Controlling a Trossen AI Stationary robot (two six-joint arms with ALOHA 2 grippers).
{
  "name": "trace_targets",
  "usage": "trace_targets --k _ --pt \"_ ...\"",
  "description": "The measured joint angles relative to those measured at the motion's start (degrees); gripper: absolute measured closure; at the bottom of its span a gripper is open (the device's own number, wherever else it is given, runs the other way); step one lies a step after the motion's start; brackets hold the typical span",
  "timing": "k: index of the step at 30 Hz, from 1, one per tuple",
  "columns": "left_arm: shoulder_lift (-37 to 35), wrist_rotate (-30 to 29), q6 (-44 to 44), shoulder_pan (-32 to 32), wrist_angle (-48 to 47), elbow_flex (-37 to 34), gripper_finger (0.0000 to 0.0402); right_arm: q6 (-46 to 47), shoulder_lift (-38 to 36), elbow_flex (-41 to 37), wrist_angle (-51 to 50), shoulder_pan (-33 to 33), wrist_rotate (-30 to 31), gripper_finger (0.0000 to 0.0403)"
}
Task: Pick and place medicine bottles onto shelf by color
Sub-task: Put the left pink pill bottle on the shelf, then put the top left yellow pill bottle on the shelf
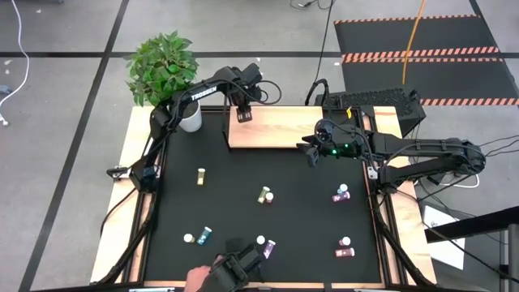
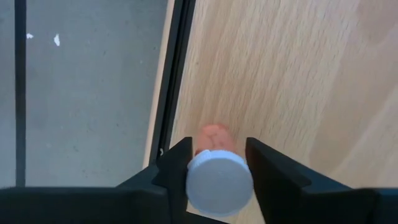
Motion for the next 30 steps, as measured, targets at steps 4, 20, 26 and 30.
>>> trace_targets --k 4,20,26,30 --pt "0.0 0.0 -0.85 0.0 0.0 0.0 0.02 0.01 0.0 0.0 0.0 0.0 -0.11 0.0225" --pt "-0.22 -8.08 -1.59 -3.97 -9.2 10.47 0.0089 -0.12 -0.01 0.0 0.0 0.0 -0.2 0.0225" --pt "-0.49 -8.13 -6.98 -8.23 -14.82 18.63 0.0083 -1.12 -0.01 0.0 0.0 0.0 -0.57 0.0225" --pt "-4.83 -8.87 -11.11 -11.69 -17.92 17.62 0.0082 -2.62 -0.49 0.0 0.0 -0.23 -2.34 0.0225"
